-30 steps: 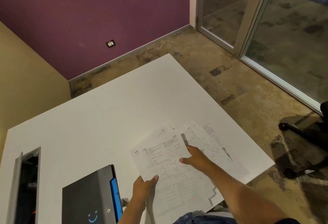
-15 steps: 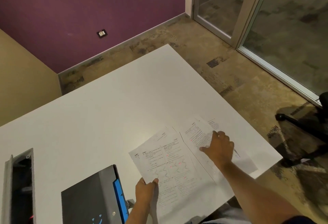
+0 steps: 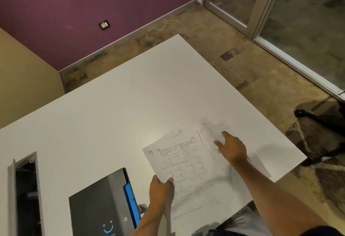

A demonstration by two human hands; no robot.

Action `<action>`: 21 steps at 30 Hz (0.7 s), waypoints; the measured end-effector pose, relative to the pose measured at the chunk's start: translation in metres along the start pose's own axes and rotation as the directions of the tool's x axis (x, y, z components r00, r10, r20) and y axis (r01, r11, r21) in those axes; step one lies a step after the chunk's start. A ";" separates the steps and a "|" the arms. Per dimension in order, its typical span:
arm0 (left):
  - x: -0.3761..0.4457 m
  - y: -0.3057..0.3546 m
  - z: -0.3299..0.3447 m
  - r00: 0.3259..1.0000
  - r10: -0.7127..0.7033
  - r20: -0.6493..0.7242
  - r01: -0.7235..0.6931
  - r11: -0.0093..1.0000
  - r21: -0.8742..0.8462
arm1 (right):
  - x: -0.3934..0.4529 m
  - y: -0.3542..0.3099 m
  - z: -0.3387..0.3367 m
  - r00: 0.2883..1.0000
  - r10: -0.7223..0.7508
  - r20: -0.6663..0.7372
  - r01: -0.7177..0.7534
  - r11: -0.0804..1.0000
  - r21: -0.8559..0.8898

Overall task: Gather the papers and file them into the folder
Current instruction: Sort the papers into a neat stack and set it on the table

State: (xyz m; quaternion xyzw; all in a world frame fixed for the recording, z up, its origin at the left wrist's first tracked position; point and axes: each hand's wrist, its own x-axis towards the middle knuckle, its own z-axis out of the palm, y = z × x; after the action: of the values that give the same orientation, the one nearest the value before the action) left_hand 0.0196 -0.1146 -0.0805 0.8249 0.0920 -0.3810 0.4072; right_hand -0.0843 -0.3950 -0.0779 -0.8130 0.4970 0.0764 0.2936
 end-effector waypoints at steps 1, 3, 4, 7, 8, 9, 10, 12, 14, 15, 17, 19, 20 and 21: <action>-0.001 0.001 0.001 1.000 0.003 -0.007 -0.003 1.000 0.013 | -0.002 -0.003 0.001 1.000 -0.021 0.013 0.021 1.000 0.000; -0.003 0.003 0.002 1.000 0.020 -0.022 -0.019 0.999 0.030 | -0.005 -0.009 0.004 0.996 -0.060 0.068 0.055 0.997 0.063; -0.004 0.003 0.003 0.999 0.028 -0.031 -0.027 0.999 0.044 | -0.006 -0.013 0.005 0.992 -0.073 0.105 0.063 0.993 0.095; -0.007 0.005 0.007 0.998 0.039 -0.041 -0.034 0.994 0.104 | -0.008 -0.017 0.008 0.974 -0.086 0.212 0.040 0.977 0.211; -0.010 0.006 0.010 0.998 0.038 -0.047 -0.032 0.993 0.118 | -0.010 -0.016 0.008 0.966 -0.086 0.243 0.015 0.960 0.280; -0.014 0.009 0.013 0.997 0.035 -0.063 -0.026 0.991 0.135 | -0.013 -0.015 0.006 0.957 -0.093 0.274 -0.012 0.933 0.359; -0.018 0.012 0.016 0.995 0.028 -0.090 -0.013 0.986 0.167 | -0.017 -0.014 0.004 0.946 -0.107 0.307 -0.040 0.898 0.437; -0.026 0.019 0.021 0.989 0.006 -0.148 0.029 0.971 0.237 | -0.024 -0.009 0.002 0.916 -0.156 0.369 -0.083 0.827 0.557; -0.030 0.023 0.022 0.989 -0.022 -0.149 0.054 0.976 0.213 | -0.031 -0.006 0.005 0.890 -0.204 0.408 -0.082 0.807 0.584; -0.032 0.024 0.021 0.991 -0.035 -0.125 0.060 0.978 0.198 | -0.034 -0.006 0.006 0.876 -0.225 0.427 -0.076 0.809 0.582; -0.034 0.025 0.017 0.997 -0.048 -0.060 0.058 0.981 0.183 | -0.041 -0.009 0.009 0.838 -0.269 0.474 -0.085 0.795 0.600; -0.034 0.024 0.012 1.000 -0.023 0.008 0.021 0.988 0.151 | -0.047 -0.009 0.014 0.822 -0.311 0.477 -0.076 0.770 0.633; -0.035 0.025 0.010 0.999 -0.001 0.036 -0.004 0.992 0.123 | -0.049 -0.010 0.015 0.831 -0.320 0.455 -0.060 0.762 0.645; -0.036 0.025 0.007 0.998 0.013 0.056 -0.018 0.995 0.094 | -0.050 -0.012 0.015 0.843 -0.320 0.432 -0.047 0.757 0.652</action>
State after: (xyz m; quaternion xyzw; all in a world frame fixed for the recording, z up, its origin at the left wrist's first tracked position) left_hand 0.0025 -0.1307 -0.0431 0.8331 0.0563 -0.4044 0.3731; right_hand -0.0967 -0.3447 -0.0642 -0.6469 0.3315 0.0960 0.6800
